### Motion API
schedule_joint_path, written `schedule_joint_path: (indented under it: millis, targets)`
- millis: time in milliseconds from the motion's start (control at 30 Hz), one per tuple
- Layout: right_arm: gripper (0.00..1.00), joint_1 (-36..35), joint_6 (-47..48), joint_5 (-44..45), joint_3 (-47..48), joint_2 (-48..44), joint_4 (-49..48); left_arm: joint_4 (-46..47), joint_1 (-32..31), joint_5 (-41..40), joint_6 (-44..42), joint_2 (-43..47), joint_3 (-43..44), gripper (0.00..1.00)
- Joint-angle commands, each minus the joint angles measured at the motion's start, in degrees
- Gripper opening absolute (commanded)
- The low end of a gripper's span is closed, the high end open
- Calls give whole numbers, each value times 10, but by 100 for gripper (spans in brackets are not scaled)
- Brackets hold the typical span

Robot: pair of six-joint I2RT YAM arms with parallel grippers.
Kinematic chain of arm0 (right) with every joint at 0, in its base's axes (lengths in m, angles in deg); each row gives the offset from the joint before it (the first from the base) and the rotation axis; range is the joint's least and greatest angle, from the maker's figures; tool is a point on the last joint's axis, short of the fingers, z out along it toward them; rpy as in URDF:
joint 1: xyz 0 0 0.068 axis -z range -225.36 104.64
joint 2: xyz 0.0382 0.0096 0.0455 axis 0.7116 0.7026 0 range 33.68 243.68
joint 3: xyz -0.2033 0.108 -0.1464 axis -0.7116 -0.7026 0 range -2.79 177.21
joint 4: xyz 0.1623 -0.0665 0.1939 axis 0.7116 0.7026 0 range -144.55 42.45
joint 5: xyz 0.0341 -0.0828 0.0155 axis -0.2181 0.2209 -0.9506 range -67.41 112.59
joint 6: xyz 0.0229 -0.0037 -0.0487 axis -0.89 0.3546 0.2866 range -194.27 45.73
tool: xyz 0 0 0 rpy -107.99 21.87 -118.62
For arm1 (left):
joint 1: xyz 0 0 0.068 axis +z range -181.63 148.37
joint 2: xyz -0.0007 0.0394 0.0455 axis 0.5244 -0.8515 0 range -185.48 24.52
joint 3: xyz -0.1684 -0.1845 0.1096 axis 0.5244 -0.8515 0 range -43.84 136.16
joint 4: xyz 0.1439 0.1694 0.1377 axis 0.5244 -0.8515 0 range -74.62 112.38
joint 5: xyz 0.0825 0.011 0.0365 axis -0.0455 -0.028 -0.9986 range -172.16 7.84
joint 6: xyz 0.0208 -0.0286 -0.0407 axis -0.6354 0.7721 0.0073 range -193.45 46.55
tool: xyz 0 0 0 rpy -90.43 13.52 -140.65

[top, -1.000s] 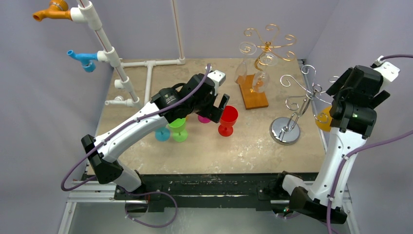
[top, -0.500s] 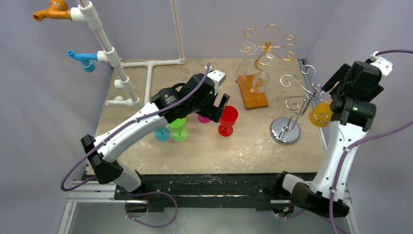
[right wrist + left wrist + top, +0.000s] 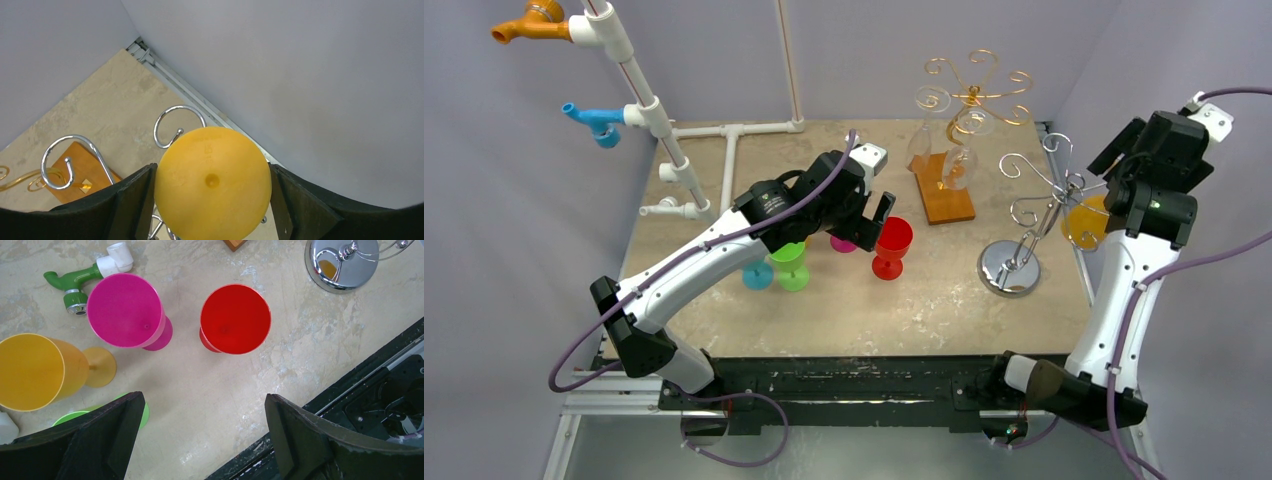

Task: Take the wine glass off the wine glass rack
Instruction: Pick up the wine glass from the wine rack.

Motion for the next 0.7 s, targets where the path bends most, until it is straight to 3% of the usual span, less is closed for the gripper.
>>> schedule_joint_path:
  millis: [0, 667]
  targets:
    - [63, -1, -5, 24, 24, 9, -39, 16, -3, -8, -7, 3, 31, 100]
    - [64, -1, 5, 114, 109, 75, -37, 13, -2, -16, -28, -34, 74, 100]
